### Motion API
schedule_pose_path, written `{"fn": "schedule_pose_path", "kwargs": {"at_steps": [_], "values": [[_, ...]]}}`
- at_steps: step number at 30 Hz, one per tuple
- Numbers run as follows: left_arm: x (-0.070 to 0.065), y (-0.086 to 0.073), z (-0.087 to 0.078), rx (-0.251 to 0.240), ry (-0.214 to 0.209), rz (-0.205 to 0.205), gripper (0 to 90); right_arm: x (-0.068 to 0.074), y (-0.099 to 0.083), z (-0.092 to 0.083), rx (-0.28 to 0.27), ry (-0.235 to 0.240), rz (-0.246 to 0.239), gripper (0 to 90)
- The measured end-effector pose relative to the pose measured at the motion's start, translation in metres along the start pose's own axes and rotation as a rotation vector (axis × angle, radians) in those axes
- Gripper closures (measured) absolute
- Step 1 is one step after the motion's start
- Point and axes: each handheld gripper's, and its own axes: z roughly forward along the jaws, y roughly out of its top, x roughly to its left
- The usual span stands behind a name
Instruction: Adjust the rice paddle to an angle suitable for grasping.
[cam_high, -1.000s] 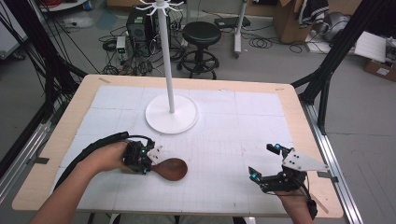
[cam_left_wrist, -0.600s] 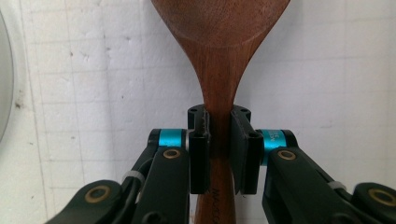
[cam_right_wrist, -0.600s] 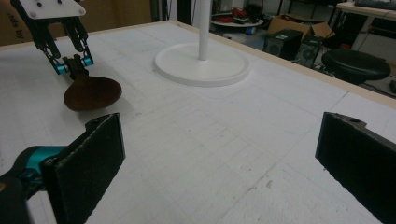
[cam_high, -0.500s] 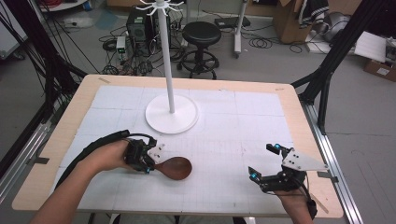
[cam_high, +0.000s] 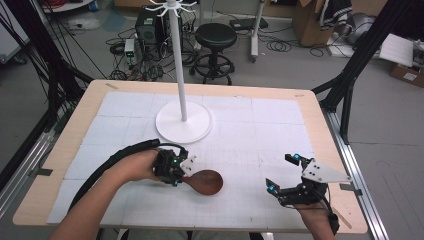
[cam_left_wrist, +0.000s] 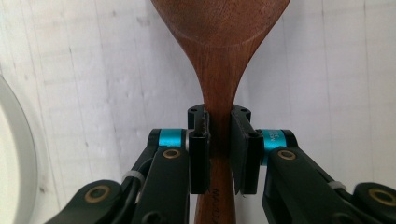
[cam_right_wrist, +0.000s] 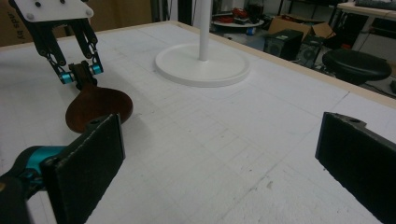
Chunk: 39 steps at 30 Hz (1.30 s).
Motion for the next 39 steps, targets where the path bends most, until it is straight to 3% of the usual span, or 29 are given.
{"fn": "schedule_pose_path", "kwargs": {"at_steps": [23, 39], "values": [[0.014, 0.079, 0.028, 0.028, -0.039, 0.112, 78.6, -0.003, -0.001, -0.003, -0.009, -0.006, 0.008, 0.5], [0.021, 0.115, 0.044, 0.040, -0.052, 0.133, 78.6, -0.004, 0.000, -0.005, -0.017, -0.010, 0.006, 0.5]]}}
